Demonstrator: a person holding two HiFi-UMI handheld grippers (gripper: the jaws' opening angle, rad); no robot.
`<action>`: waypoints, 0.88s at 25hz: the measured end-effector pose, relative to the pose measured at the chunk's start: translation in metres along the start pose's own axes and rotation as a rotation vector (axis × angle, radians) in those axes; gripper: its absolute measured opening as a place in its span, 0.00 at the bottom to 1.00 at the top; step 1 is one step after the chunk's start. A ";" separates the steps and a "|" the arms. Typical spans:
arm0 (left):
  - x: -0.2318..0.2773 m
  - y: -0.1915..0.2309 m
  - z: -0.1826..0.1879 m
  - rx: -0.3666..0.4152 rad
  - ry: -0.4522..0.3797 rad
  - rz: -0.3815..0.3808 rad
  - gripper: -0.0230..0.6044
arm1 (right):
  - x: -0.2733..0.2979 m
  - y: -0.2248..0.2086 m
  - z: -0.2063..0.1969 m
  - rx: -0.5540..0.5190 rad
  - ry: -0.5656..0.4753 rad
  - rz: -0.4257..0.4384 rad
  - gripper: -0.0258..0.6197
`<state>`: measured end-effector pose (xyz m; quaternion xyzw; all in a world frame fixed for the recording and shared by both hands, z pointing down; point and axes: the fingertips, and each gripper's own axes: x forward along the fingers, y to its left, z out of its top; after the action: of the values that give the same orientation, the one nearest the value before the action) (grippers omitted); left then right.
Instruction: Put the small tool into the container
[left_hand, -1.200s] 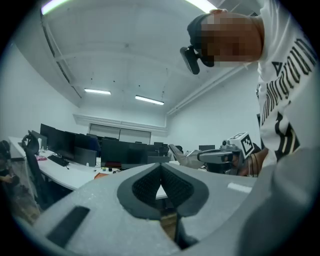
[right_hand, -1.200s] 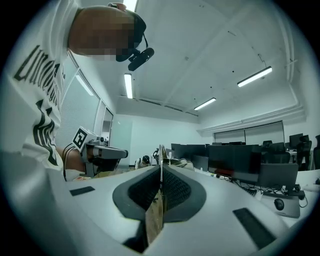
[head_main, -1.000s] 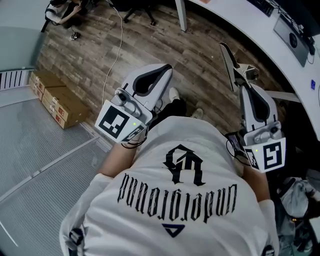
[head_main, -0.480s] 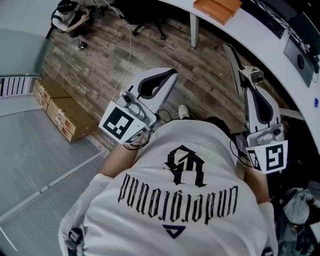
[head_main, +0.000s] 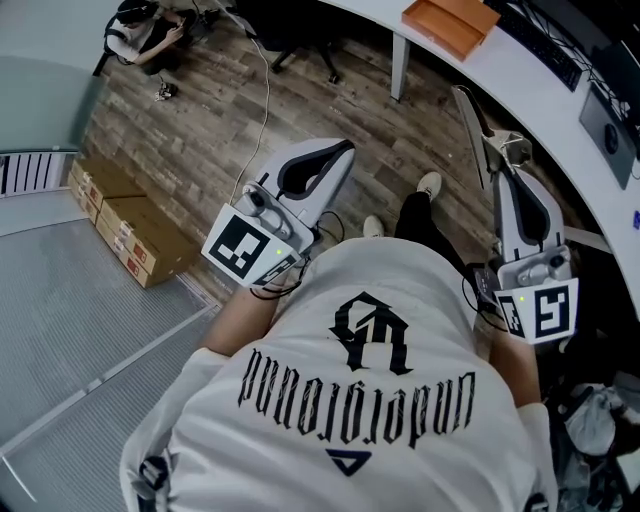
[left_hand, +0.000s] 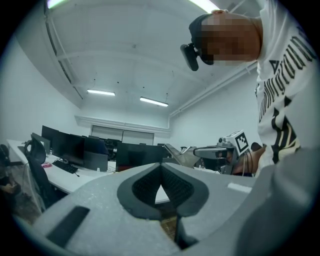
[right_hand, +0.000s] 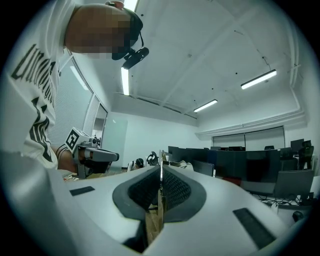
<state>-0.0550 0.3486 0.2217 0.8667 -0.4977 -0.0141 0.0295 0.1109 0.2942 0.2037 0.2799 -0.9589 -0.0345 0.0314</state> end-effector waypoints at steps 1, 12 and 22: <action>0.000 0.004 -0.002 -0.001 -0.002 0.008 0.06 | 0.004 -0.002 -0.002 0.000 0.000 0.003 0.08; 0.034 0.042 -0.010 -0.031 0.009 0.073 0.06 | 0.051 -0.042 -0.007 0.023 -0.001 0.053 0.08; 0.126 0.092 -0.011 -0.043 0.046 0.111 0.06 | 0.102 -0.136 -0.018 0.052 0.017 0.088 0.08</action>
<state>-0.0702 0.1939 0.2393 0.8371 -0.5437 -0.0031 0.0604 0.0993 0.1237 0.2148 0.2386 -0.9705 -0.0059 0.0338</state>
